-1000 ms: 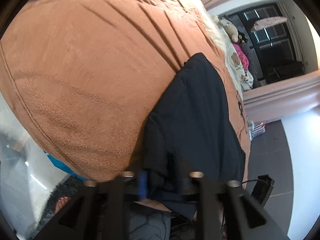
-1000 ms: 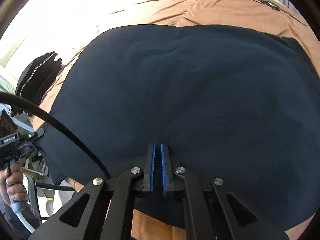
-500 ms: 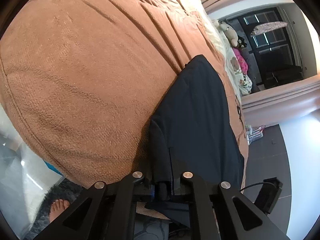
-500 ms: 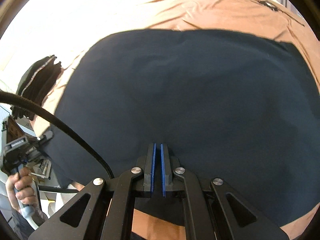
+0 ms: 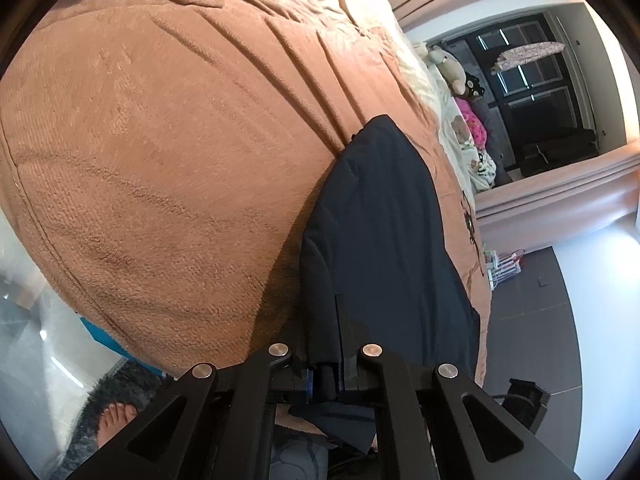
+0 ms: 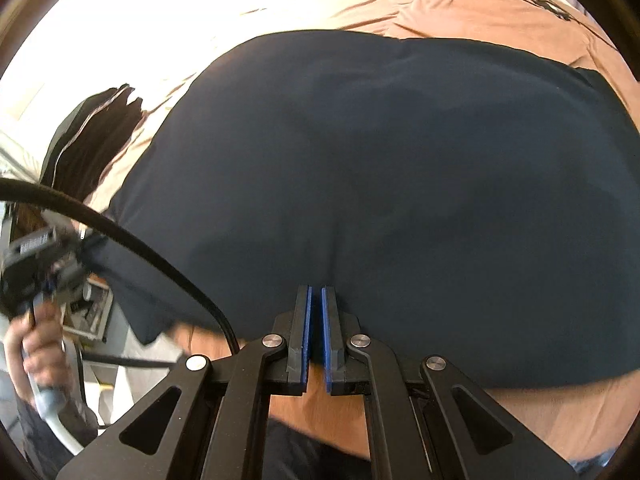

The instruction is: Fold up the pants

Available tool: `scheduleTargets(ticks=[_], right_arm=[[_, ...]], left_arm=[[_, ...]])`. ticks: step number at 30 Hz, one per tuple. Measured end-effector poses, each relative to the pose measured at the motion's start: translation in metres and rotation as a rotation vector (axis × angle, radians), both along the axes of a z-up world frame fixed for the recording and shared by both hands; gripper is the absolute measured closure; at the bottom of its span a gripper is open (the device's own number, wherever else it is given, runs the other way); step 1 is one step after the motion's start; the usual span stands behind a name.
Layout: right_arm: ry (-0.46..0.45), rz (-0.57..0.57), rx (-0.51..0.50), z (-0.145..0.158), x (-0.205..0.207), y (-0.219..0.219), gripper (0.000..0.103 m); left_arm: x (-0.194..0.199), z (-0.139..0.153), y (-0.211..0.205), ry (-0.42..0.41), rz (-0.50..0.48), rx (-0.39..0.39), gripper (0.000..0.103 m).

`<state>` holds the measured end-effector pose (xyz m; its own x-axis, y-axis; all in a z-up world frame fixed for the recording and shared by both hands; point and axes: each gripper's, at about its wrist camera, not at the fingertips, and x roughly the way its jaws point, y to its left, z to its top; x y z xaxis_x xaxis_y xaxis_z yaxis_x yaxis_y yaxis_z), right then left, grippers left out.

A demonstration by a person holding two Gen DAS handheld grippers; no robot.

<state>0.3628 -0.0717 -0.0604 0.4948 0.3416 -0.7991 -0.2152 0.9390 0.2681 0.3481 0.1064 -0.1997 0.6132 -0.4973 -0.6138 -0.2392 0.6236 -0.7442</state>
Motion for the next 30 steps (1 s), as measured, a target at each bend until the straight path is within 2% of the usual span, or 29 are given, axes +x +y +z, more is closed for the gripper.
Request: scheduleTargets(ticks=[5,9,14,18,30], right_arm=[[-0.019,-0.015,0.015,0.014,0.003,-0.007,0.103],[-0.027,-0.024,0.016,0.019,0.021,-0.008,0.103],[0.006,-0.009,-0.014,0.016,0.059,0.01,0.103],[0.045,-0.02,0.015,0.011,0.092,0.014,0.103],[0.039,-0.054,-0.022,0.019,0.172,0.03,0.103]], left_arm=[[-0.001,0.001,-0.001,-0.002,0.008,-0.007,0.096],[-0.001,-0.001,0.0,-0.003,0.013,-0.02,0.096],[-0.001,-0.005,0.001,0.009,0.019,-0.024,0.096],[-0.003,-0.007,0.001,0.013,0.021,-0.029,0.096],[-0.005,-0.009,0.0,0.024,0.024,-0.022,0.096]])
